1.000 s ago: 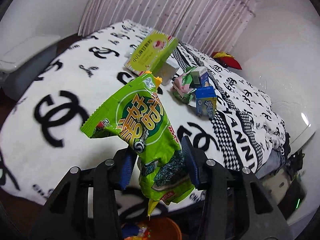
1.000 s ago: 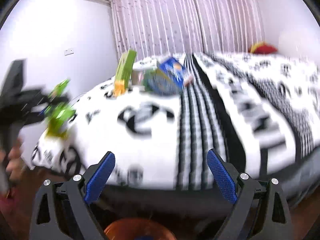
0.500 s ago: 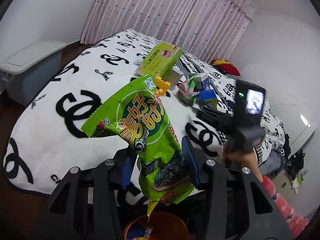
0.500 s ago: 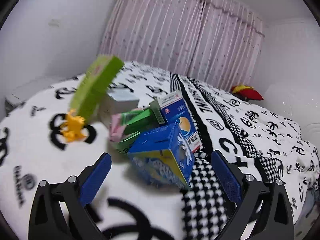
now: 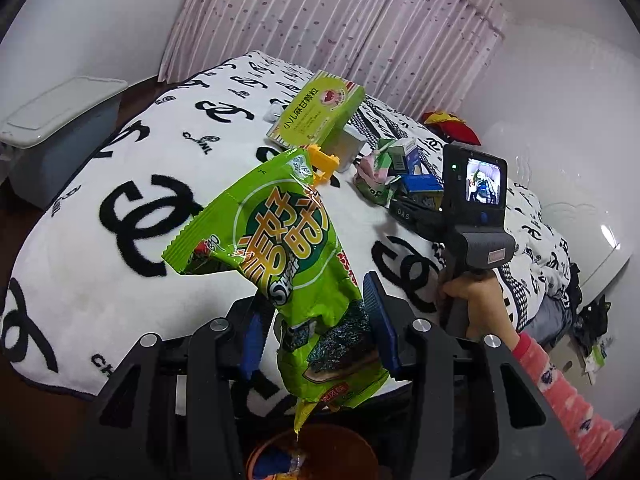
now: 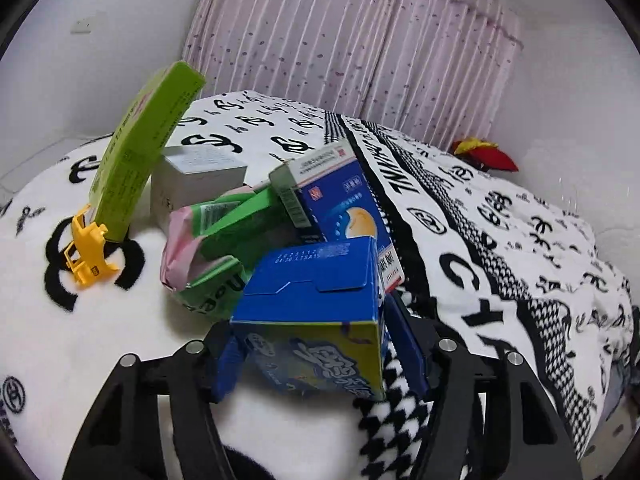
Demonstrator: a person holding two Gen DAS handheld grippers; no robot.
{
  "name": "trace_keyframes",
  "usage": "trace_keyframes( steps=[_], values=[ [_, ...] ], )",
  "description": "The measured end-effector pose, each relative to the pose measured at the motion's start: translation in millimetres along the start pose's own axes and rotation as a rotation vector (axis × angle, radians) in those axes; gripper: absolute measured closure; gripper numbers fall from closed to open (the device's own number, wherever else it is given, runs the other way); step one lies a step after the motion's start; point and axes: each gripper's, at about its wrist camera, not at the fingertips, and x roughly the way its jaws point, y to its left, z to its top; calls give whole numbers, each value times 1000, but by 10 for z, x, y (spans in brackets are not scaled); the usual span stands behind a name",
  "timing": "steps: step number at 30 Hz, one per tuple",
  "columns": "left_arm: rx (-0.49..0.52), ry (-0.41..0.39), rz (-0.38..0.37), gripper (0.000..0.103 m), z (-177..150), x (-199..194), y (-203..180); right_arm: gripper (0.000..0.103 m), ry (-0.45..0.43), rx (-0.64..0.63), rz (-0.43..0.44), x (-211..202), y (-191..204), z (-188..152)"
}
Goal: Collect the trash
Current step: 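Grasp the green snack bag with the left tool while the right tool grasps the blue box, then carry green bag and blue box to the bucket and open both tools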
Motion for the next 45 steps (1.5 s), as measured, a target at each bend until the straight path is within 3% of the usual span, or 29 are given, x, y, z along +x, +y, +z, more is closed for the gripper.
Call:
trace_keyframes(
  steps=[4,11,20,26,30,36,45],
  values=[
    [10,-5,11,59,10,-13,-22,48,-17,45,30,-115,-96,-48],
    [28,-4,4,59,-4,-46,-94,50,-43,78,69,-435,-257,-199],
    [109,-4,-3,59,-97,-144,-277,50,-93,142,249,-1324,-639,-556],
    [189,48,-38,59,-288,-179,-429,50,-73,109,366,-1879,-744,-982],
    [269,146,-55,59,-591,-96,-543,50,-1,91,422,-2088,-750,-1366],
    [342,329,-57,59,-1164,170,-632,50,167,103,460,-2024,-612,-1965],
    [323,545,-33,59,-1724,640,-529,50,444,158,495,-1656,-309,-2785]
  ],
)
